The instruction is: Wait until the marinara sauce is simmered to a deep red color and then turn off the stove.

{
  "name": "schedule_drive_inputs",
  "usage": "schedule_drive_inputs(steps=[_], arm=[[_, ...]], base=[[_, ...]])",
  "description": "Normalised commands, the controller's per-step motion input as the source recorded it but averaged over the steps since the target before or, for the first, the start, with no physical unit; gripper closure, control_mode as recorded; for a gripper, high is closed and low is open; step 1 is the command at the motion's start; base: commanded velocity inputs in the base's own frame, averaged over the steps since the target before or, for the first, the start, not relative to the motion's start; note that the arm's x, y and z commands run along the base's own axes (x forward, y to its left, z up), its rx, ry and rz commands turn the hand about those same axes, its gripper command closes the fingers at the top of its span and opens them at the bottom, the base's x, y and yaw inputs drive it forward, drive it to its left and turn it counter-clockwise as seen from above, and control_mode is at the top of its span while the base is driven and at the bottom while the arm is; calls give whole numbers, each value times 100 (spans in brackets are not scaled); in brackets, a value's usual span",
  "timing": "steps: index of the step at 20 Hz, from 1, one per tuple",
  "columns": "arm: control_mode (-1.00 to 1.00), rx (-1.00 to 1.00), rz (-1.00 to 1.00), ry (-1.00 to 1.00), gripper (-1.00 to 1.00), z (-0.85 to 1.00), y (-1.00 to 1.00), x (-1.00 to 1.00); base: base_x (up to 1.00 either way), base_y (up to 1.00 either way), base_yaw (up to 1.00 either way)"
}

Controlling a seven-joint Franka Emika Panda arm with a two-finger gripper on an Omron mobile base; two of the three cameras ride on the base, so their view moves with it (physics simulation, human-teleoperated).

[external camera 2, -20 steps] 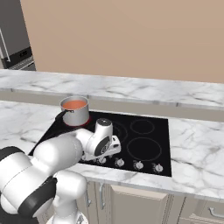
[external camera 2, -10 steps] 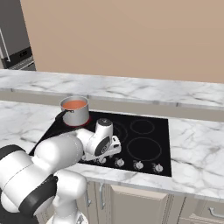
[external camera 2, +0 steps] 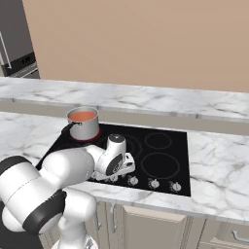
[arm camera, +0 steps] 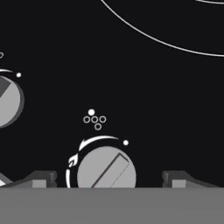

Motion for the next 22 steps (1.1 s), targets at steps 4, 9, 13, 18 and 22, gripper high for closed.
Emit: schedule_drive_inputs(steps=[4,9,13,18,22], arm=[[-100,0,0,0,-100,-1,0,0],[-100,0,0,0,-100,-2,0,0],[-100,0,0,0,100,0,0,0],[-100,0,0,0,100,0,0,0],[-100,0,0,0,100,0,0,0]], base=[[0,0,0],[0,0,0],[0,0,0],[0,0,0],[0,0,0]])
